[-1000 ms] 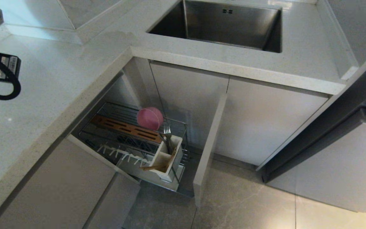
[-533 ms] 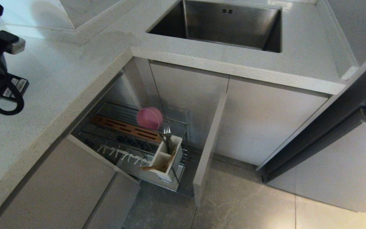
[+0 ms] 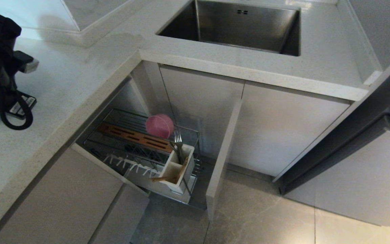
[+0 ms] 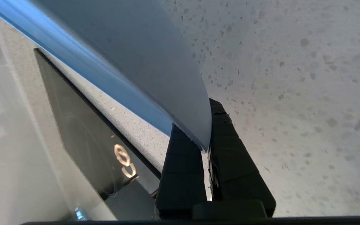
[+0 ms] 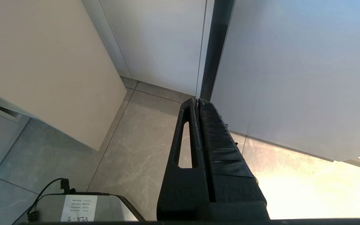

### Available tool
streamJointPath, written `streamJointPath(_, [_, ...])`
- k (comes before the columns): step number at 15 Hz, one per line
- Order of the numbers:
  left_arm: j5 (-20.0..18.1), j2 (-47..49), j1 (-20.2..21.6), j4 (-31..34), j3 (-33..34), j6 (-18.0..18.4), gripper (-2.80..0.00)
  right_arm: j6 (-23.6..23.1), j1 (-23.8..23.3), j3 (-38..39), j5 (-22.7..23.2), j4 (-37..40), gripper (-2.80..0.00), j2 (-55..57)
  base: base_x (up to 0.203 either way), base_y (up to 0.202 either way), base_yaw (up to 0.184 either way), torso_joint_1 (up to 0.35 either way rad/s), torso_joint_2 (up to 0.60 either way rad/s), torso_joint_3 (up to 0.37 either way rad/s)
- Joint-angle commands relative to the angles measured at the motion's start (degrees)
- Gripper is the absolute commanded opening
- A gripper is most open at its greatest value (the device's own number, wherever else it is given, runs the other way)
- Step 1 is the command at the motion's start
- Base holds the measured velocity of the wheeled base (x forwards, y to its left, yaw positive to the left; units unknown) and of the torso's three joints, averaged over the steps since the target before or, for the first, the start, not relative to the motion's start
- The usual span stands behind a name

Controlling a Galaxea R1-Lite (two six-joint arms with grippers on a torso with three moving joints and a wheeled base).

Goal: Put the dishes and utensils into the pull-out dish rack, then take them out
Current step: Take the plate out of the cupboard

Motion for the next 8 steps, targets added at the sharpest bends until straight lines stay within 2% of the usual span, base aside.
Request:
streamJointPath(1, [0.62,0.74,-0.57,0.21,-0.04,0.48,-2.8,0.0,0.02,0.01,0.0,-0.05,-2.8,0.05,0.0,0.0,0.0,0.0,0.0,0.0])
streamJointPath(2, [1.76,0.79,-0.64,0.14,-0.04,0.53,-2.8,0.0,0.02,0.01,0.0,-0.05,-2.8,0.05,0.0,0.0,0.0,0.0,0.0,0.0])
streamJointPath(5, [2.07,0.67,-1.81,0.83,0.02,0.87,-2.8,0.0,0.02,0.01,0.0,-0.01,-2.8,0.05,0.0,0.0,0.0,0.0,0.0,0.0])
streamJointPath(8, [2.16,0.44,-2.17,6.32,0.03,0.81,-2.8,0.0,0.02,0.01,0.0,-0.05,-2.8,0.05,0.0,0.0,0.0,0.0,0.0,0.0])
